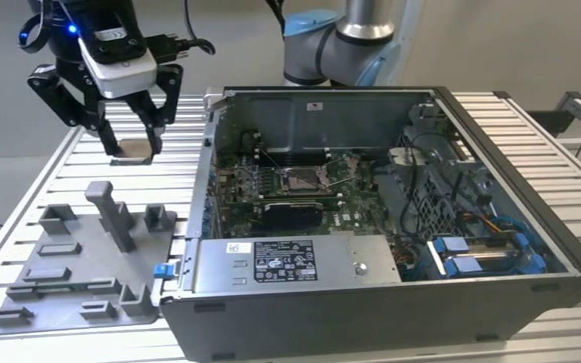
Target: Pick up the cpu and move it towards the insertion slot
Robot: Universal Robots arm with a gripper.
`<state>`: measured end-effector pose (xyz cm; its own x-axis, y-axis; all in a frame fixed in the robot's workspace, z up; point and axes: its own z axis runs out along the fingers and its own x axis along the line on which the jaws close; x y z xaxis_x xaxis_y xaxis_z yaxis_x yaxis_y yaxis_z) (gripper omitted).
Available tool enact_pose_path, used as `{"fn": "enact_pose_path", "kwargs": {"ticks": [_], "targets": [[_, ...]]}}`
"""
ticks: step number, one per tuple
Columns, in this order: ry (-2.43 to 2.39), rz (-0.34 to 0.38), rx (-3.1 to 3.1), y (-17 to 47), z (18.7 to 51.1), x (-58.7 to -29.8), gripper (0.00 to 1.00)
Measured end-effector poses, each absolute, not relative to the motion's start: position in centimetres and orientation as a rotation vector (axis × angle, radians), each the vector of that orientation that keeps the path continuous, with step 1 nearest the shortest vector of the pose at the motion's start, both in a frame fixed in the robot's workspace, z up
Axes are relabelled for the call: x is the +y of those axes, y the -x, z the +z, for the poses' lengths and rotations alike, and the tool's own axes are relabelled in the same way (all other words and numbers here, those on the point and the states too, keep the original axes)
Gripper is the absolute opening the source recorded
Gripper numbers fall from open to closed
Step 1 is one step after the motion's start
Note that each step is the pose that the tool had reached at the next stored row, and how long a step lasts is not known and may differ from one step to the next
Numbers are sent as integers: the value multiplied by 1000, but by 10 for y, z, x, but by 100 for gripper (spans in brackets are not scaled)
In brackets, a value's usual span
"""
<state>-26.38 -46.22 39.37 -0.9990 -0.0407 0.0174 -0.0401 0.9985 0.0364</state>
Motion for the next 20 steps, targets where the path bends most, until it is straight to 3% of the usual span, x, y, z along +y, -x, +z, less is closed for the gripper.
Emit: {"fn": "enact_pose_path", "kwargs": {"ticks": [20], "targets": [[-63,-56,-3122,191,394,-439,0]]}}
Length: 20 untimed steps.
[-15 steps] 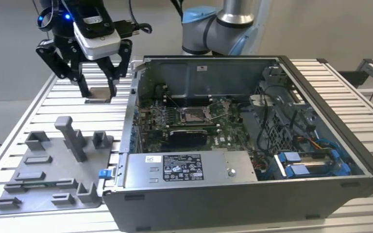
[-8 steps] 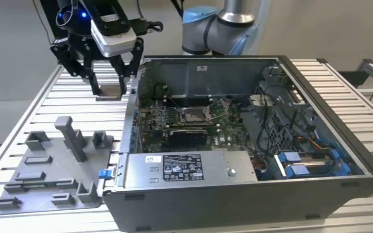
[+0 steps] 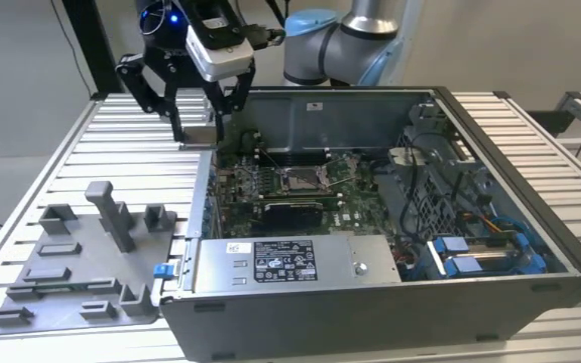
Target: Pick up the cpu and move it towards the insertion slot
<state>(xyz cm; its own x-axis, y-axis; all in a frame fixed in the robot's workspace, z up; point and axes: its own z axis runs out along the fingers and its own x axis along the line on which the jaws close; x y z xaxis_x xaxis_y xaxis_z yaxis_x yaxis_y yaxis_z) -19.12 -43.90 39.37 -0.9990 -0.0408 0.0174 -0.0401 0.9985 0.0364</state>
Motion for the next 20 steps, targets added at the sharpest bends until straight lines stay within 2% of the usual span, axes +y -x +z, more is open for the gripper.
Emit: {"fn": "enact_pose_path", "kwargs": {"ticks": [20], "targets": [[-63,-56,-3122,111,394,-431,0]]}}
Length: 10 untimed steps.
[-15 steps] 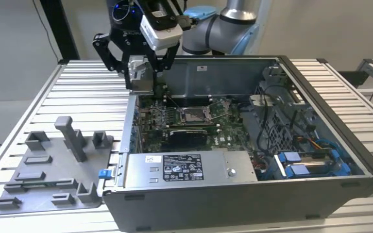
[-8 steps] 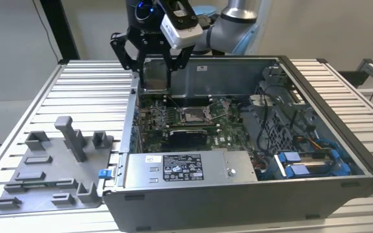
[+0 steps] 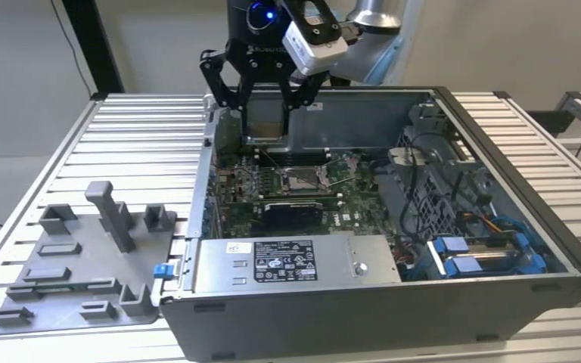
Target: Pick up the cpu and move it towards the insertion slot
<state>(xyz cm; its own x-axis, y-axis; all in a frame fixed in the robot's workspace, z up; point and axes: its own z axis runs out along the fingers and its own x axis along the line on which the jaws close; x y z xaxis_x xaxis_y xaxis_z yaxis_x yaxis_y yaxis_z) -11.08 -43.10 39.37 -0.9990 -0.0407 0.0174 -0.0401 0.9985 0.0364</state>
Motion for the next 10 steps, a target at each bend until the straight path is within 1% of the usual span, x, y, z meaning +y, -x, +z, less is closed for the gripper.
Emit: {"fn": "enact_pose_path", "kwargs": {"ticks": [10], "targets": [[-63,-56,-3122,80,394,-430,0]]}}
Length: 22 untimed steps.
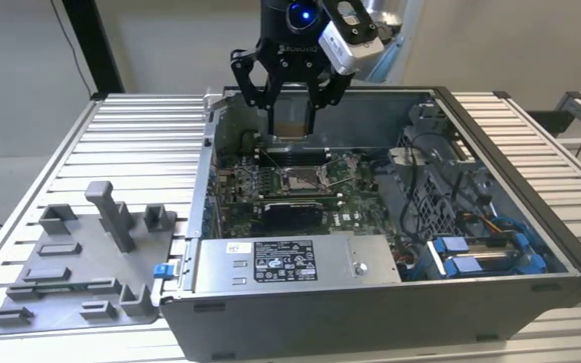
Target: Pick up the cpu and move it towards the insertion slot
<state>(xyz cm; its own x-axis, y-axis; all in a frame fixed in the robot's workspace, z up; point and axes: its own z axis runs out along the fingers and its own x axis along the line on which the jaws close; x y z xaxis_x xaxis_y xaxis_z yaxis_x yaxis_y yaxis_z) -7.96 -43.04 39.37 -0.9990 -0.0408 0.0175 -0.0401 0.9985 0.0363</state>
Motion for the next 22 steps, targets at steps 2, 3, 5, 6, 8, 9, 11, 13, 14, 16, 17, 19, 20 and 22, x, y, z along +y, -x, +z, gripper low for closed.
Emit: {"fn": "enact_pose_path", "kwargs": {"ticks": [2,3,5,6,8,9,11,13,14,16,17,19,20,22], "targets": [[-63,-56,-3122,74,394,-430,0],[-63,-56,-3122,73,394,-430,0],[-64,-56,-3122,72,394,-430,0],[-65,-56,-3122,72,394,-430,0],[-66,-56,-3122,72,394,-430,0],[-67,-56,-3122,72,394,-430,0],[-66,-56,-3122,72,394,-428,0],[-67,-56,-3122,72,394,-424,0],[-66,-56,-3122,72,394,-422,0],[-67,-56,-3122,72,394,-417,0],[-66,-56,-3122,72,394,-415,0],[-66,-56,-3122,72,394,-411,0],[-66,-56,-3122,72,394,-408,0],[-66,-56,-3122,72,394,-403,0]]}}
